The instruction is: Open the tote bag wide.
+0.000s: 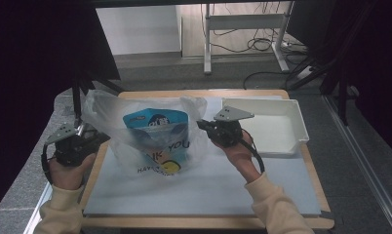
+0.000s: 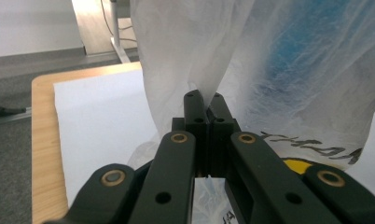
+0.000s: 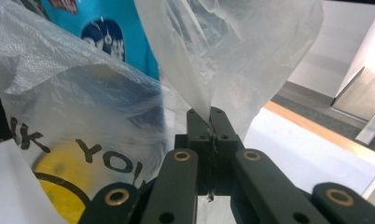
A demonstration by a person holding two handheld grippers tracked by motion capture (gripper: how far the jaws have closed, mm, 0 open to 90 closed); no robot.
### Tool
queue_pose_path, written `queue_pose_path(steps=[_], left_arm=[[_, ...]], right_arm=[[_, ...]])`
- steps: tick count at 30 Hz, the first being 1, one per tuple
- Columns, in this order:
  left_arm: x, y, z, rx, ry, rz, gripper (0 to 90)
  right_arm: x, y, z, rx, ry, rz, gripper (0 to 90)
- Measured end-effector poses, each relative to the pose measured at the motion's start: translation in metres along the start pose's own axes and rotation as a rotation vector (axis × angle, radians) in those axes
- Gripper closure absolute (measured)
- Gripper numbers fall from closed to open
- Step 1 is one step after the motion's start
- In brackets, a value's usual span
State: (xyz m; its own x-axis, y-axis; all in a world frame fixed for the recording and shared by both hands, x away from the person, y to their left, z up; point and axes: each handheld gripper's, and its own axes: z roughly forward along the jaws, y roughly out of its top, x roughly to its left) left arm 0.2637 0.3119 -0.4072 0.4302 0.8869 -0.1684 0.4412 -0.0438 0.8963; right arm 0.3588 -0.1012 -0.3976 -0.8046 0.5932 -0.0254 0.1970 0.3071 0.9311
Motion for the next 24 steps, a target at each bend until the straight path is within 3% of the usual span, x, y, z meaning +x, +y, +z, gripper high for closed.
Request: queue_pose_path(steps=[10, 15, 24], left_arm=[[0.003, -0.016, 0.011, 0.059, -0.009, -0.013, 90.0], [0.005, -0.03, 0.025, 0.107, -0.017, -0.03, 90.0], [0.003, -0.042, 0.033, 0.139, -0.027, -0.034, 90.0]], right_arm=[[-0.004, -0.025, 0.006, 0.045, -0.006, 0.022, 88.5], [-0.006, -0.041, 0.011, 0.072, -0.001, 0.04, 88.4], [-0.008, -0.054, 0.014, 0.115, -0.001, 0.053, 88.4]])
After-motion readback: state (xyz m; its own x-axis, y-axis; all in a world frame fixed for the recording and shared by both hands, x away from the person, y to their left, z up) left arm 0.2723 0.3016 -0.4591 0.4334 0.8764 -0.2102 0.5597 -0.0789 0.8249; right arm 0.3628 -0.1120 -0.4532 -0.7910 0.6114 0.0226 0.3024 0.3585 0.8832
